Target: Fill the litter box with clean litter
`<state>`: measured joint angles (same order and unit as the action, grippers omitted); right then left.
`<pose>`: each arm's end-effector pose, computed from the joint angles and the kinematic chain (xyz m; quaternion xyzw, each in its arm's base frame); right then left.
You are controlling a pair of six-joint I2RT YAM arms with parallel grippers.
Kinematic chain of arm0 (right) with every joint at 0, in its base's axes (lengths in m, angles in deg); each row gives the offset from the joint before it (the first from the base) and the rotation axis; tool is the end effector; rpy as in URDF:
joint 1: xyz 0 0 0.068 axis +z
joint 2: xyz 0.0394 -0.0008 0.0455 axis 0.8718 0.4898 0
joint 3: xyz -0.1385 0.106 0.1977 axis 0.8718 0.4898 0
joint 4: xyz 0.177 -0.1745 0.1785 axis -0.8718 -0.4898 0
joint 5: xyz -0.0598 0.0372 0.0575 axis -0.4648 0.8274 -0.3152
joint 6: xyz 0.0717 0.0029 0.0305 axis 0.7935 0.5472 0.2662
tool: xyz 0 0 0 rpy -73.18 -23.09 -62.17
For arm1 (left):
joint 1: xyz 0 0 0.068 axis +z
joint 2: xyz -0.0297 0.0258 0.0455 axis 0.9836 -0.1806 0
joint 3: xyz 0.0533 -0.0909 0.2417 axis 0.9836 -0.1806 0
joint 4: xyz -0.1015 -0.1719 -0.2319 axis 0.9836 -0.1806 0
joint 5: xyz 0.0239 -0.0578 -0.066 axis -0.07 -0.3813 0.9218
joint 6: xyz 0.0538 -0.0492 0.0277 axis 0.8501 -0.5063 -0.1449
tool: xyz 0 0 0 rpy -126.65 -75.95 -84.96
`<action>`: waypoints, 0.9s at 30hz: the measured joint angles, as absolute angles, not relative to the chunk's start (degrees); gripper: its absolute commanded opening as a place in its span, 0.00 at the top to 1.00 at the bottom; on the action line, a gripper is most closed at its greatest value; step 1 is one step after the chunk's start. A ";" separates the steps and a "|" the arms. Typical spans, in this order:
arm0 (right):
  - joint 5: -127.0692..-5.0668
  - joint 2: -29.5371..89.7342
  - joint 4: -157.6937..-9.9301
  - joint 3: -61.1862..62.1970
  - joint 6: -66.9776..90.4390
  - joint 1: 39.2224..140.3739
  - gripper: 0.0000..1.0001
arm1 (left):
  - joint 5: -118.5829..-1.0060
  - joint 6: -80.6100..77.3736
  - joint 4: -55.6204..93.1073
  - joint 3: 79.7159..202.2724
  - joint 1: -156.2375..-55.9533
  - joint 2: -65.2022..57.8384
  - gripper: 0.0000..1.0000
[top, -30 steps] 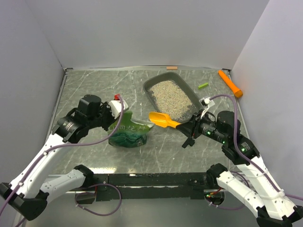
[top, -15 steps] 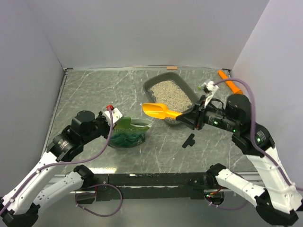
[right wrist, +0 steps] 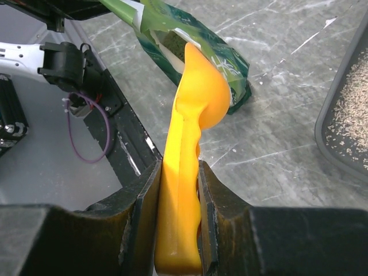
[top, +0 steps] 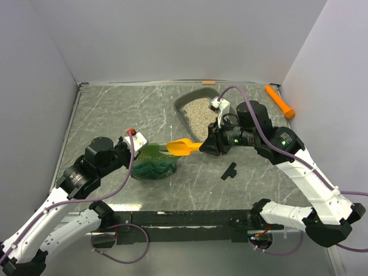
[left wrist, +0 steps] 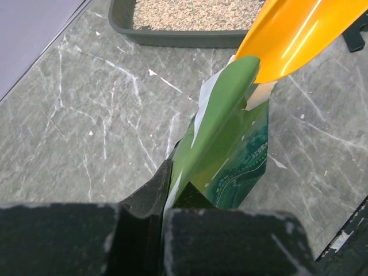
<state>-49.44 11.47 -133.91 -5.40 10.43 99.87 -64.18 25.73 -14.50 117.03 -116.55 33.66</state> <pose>0.1945 0.1940 0.4207 -0.3455 0.7871 0.3511 0.3713 0.1792 -0.1406 0.3305 0.3829 0.7295 -0.1314 0.5513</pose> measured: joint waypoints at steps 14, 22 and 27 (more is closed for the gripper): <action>-53.79 19.12 -138.42 -10.29 7.77 101.42 1.00 | -58.54 23.55 -7.04 112.48 -116.72 34.71 0.99; -53.68 26.29 -139.62 -14.23 6.70 104.48 1.00 | -58.62 22.50 -3.63 110.15 -117.31 35.65 0.99; -52.28 32.46 -140.49 -18.69 7.55 105.29 1.00 | -59.65 21.19 -0.44 106.41 -117.42 39.93 0.99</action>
